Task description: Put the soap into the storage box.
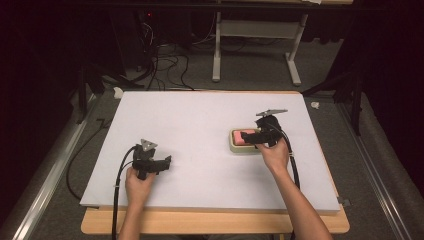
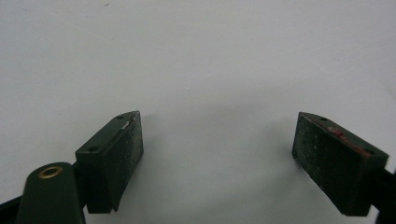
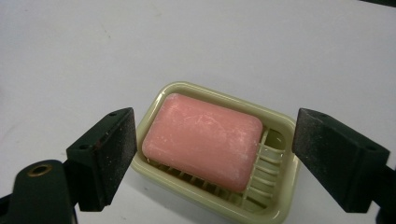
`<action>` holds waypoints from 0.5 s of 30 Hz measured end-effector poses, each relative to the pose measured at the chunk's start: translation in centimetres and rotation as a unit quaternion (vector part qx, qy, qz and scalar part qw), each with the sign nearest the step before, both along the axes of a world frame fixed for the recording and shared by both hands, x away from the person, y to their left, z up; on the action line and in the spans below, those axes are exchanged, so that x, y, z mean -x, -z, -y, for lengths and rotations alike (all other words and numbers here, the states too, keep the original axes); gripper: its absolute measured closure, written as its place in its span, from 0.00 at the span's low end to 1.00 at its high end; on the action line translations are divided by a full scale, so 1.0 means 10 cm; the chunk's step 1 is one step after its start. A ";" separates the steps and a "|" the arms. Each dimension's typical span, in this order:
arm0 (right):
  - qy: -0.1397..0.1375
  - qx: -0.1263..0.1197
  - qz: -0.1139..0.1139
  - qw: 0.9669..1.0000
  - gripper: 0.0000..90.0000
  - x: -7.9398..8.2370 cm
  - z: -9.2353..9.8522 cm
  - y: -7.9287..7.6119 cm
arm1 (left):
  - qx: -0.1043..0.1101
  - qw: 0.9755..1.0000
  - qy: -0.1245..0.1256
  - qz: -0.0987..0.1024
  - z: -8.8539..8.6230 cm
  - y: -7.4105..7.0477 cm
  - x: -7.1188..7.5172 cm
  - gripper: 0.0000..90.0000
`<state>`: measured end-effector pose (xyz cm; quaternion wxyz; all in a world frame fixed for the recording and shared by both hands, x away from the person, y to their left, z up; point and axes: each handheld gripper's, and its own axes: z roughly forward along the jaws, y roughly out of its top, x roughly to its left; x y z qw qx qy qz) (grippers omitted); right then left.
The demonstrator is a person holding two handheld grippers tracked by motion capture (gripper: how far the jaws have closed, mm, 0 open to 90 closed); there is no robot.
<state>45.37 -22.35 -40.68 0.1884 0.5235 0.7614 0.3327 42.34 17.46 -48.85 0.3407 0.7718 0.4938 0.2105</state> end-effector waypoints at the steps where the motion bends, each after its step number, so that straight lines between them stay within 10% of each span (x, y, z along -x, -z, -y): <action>1: 0.001 -0.001 0.001 1.000 0.16 0.01 0.01 -0.01 | 0.000 1.000 0.000 0.000 0.00 0.00 0.00 0.19; 15: 0.000 -0.006 0.029 1.000 0.18 0.14 0.16 -0.13 | 0.000 1.000 0.000 0.000 0.00 0.00 0.00 0.19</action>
